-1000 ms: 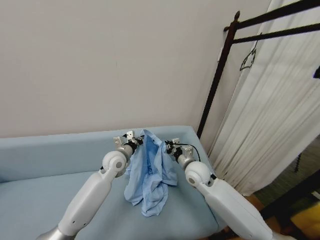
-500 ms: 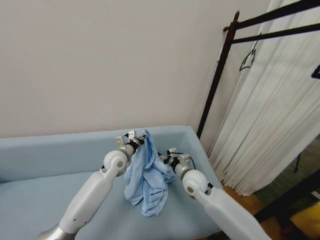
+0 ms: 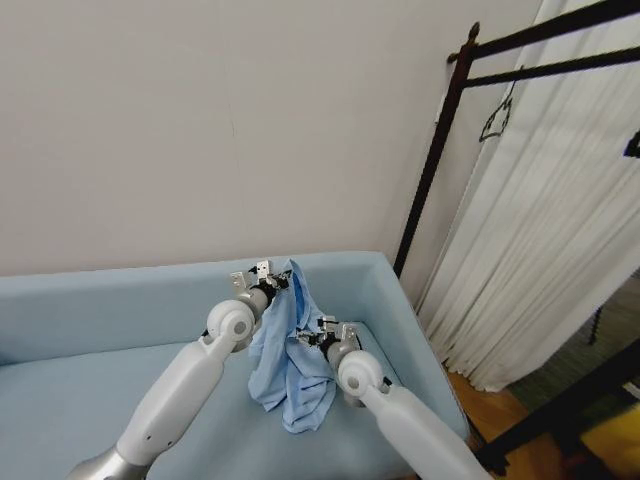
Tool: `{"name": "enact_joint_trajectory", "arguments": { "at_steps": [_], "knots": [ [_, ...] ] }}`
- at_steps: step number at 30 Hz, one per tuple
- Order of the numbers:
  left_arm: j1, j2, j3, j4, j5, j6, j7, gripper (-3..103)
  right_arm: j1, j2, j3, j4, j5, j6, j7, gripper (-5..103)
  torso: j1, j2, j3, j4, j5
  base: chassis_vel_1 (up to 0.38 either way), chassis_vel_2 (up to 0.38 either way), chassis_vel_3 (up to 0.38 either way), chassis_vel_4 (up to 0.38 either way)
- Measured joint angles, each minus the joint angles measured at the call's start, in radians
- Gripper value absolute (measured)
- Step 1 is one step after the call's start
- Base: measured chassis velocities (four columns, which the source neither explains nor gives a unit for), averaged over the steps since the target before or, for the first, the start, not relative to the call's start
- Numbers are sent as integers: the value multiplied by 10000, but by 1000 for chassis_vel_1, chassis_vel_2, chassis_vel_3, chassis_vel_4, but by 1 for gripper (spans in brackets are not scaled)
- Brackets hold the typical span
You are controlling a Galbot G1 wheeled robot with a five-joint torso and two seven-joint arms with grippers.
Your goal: Pick up the clothes from the sofa and hang them on the clothes hanger.
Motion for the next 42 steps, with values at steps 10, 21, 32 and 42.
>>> {"name": "enact_joint_trajectory", "arguments": {
  "at_steps": [10, 21, 32, 42],
  "knots": [
    [-42, -46, 17, -8, -4, 14, -25, 0, 164, 861, 36, -660, -51, 92, 180, 95, 0, 1, 0, 1, 0, 0, 0, 0, 0],
    [-35, -101, 0, -35, -4, 20, -44, 0, 52, 873, 69, -843, -183, 169, 84, 51, 0, 0, 0, -1, 1, 0, 0, 0, 0],
    [-24, -222, 28, -12, 23, 29, -70, 0, -18, 835, 12, -823, -545, 262, -130, 14, 0, 0, 0, 0, 2, 0, 0, 0, 0],
    [228, -131, -218, -288, 70, -54, -70, 0, 227, -139, 24, -297, -2186, 350, -438, 0, 0, 0, 0, -1, 3, 0, 0, 0, 0]
  ]
}}
